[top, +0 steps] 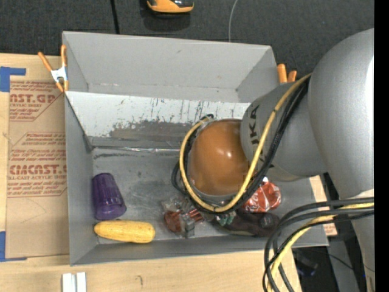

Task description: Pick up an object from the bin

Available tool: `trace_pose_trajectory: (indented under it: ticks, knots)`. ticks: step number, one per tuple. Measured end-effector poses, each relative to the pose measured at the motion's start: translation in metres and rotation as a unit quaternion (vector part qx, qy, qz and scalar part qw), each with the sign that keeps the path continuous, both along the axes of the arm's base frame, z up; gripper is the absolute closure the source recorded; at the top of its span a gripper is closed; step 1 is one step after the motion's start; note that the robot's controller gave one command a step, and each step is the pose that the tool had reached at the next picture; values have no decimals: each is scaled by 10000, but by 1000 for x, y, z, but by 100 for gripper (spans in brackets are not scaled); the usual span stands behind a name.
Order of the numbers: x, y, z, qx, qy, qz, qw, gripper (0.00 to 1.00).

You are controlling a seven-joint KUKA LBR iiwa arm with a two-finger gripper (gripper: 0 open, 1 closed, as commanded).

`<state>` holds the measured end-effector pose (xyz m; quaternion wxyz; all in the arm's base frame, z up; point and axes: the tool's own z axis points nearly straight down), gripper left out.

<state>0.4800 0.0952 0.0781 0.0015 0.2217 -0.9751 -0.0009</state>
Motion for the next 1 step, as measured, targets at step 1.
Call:
trace_pose_trajectory:
  ticks: [1]
  knots:
    - [-1,0,14,-5,20,1,10000,100]
